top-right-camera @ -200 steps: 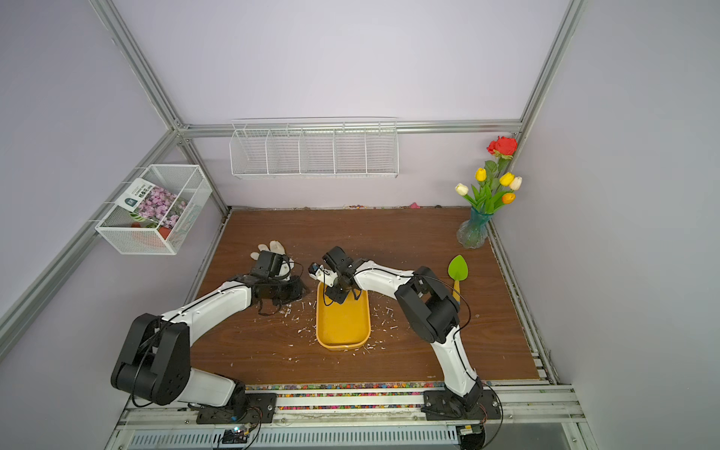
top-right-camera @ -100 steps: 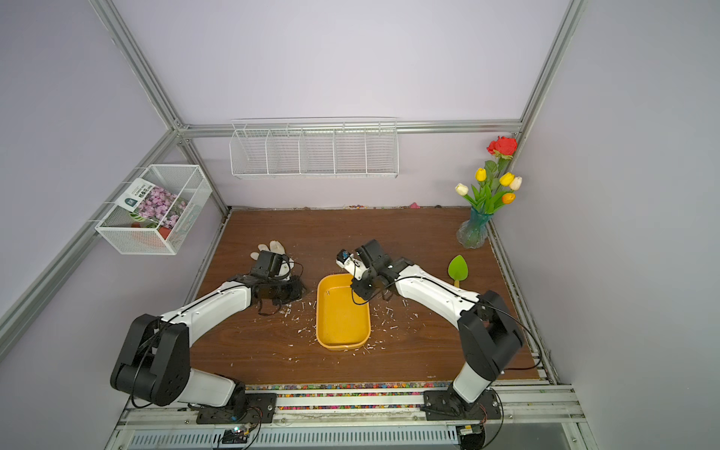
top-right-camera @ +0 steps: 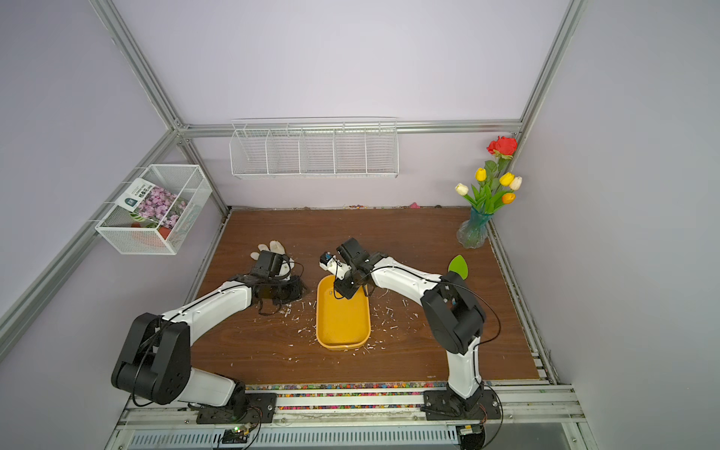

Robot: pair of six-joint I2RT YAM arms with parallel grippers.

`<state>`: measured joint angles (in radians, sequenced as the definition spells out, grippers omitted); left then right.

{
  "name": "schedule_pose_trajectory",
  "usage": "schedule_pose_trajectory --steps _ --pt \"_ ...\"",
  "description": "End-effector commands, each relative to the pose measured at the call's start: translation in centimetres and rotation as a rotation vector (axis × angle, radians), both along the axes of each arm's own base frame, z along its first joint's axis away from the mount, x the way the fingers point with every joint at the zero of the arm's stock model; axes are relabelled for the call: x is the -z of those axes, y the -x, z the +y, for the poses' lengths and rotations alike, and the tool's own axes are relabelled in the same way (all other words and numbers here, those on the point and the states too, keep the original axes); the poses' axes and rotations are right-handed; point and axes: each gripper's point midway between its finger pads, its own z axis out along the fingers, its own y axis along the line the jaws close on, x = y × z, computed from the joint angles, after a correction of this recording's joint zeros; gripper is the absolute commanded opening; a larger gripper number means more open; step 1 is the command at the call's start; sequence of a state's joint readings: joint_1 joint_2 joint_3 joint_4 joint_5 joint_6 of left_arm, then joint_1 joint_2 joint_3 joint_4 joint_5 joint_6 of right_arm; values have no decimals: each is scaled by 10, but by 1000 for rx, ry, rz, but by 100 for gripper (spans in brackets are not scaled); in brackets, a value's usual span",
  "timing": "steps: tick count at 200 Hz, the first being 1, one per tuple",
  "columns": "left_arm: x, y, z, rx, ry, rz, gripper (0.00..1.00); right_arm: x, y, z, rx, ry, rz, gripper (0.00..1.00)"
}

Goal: Take out the screws from the storage box
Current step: Pick up the screw from the storage box.

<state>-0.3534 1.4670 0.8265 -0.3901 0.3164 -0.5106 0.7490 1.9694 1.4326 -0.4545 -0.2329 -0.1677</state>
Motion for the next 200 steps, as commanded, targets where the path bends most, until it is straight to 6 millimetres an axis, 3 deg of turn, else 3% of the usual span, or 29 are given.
schedule_pose_trajectory --steps 1,57,200 --pt "-6 -8 3 6 -20 -33 33 18 9 5 -10 27 77 28" --pt "-2 -5 5 6 -26 -28 33 44 6 18 -47 66 86 35" --pt "-2 -3 7 9 -39 -21 33 83 8 21 -90 130 109 34"
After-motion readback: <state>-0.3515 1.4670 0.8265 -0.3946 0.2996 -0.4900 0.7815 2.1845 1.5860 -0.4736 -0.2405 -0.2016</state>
